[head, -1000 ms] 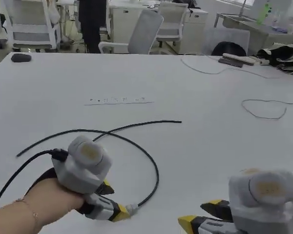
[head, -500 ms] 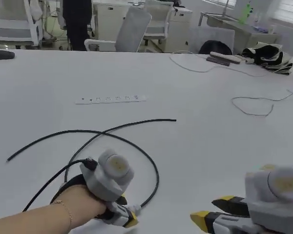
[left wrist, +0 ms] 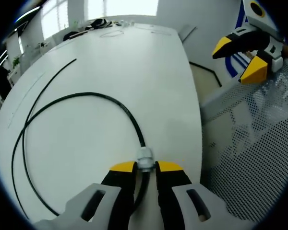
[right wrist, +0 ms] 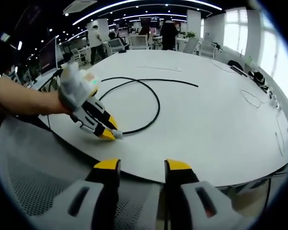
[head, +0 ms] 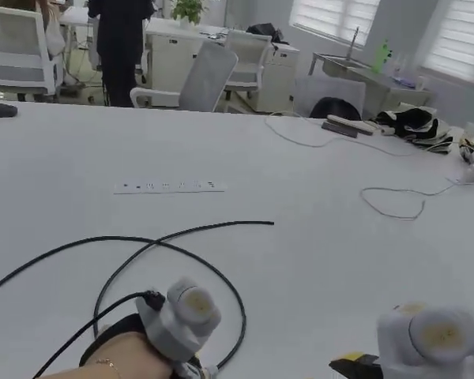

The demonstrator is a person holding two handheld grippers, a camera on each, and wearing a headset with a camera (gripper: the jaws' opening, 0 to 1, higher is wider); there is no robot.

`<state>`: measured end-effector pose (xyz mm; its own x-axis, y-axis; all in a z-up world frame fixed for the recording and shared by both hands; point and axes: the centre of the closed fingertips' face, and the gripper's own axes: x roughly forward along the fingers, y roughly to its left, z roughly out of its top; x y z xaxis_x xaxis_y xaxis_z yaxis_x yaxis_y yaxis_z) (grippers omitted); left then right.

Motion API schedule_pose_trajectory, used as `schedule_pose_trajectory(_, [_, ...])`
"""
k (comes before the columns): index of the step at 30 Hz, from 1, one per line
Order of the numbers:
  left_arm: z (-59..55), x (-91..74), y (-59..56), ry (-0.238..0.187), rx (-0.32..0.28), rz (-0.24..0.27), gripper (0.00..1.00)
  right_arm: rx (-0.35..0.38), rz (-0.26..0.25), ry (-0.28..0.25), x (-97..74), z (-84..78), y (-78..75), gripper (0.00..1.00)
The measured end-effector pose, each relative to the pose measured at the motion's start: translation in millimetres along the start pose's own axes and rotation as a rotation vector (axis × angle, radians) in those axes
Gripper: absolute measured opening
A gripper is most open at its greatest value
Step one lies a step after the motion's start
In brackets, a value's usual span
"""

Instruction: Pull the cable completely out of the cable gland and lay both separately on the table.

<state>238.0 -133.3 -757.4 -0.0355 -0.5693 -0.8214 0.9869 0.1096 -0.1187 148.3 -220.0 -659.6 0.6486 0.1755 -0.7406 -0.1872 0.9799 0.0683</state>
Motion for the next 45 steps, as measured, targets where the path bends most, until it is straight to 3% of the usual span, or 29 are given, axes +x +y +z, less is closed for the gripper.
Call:
schedule_pose_trajectory(2, [-1.6, -4.1, -1.6, -0.001, 0.013, -0.008, 0.17, -0.027, 0.01, 0.015, 0.5, -1.1, 2.6, 0.39])
schedule_pose_trajectory(4, [0.5, -10.7, -4.2, -0.003, 0.026, -0.023, 0.17, -0.07, 0.05, 0.05, 1.0, -4.3, 8.1, 0.4])
schedule_pose_trajectory(6, [3.5, -18.8, -4.0, -0.01, 0.037, -0.022, 0.16, -0.148, 0.093, 0.091, -0.4, -4.1, 11.0, 0.38])
schedule_pose_trajectory(7, [6.8, -25.0, -7.6, -0.017, 0.041, -0.054, 0.16, -0.191, 0.112, 0.115, -1.6, -3.0, 11.6, 0.36])
schedule_pose_trajectory(10, [12.8, -39.1, -9.0, -0.032, 0.08, -0.08, 0.16, -0.291, 0.163, 0.099, -0.6, 22.2, 15.3, 0.36])
schedule_pose_trajectory(13, [20.8, -58.4, -11.9, -0.054, 0.137, -0.107, 0.16, -0.461, 0.298, 0.088, 10.4, 49.3, 35.4, 0.36])
schedule_pose_trajectory(17, [29.0, -82.3, -14.5, -0.064, 0.149, -0.123, 0.16, -0.64, 0.447, 0.142, 28.9, 60.3, 62.6, 0.36])
schedule_pose_trajectory(20, [33.3, -101.8, -19.1, -0.065, 0.175, -0.134, 0.16, -0.672, 0.494, 0.148, 37.7, 66.8, 71.7, 0.36])
schedule_pose_trajectory(23, [36.4, -117.0, -25.0, -0.066, 0.209, -0.131, 0.16, -0.699, 0.501, 0.136, 44.5, 77.8, 76.2, 0.35])
schedule_pose_trajectory(26, [37.8, -126.3, -30.6, -0.059, 0.249, -0.123, 0.16, -0.726, 0.566, 0.116, 44.4, 86.8, 90.2, 0.34])
schedule_pose_trajectory(27, [36.6, -131.1, -33.9, -0.037, 0.292, -0.117, 0.16, -0.74, 0.592, 0.117, 43.1, 87.0, 94.8, 0.32])
schedule_pose_trajectory(29, [34.6, -134.8, -38.2, -0.009, 0.345, -0.11, 0.16, -0.756, 0.658, 0.124, 38.6, 86.3, 106.9, 0.28])
schedule_pose_trajectory(32, [33.5, -135.4, -44.1, 0.001, 0.361, -0.114, 0.16, -0.759, 0.747, 0.131, 30.6, 84.8, 122.9, 0.24])
schedule_pose_trajectory(36, [31.5, -135.5, -47.9, 0.017, 0.394, -0.113, 0.16, -0.766, 0.775, 0.143, 28.6, 85.9, 126.6, 0.23])
schedule_pose_trajectory(45, [32.4, -138.9, -51.1, 0.034, 0.493, -0.091, 0.16, -0.795, 0.867, 0.224, 27.7, 79.1, 134.2, 0.19])
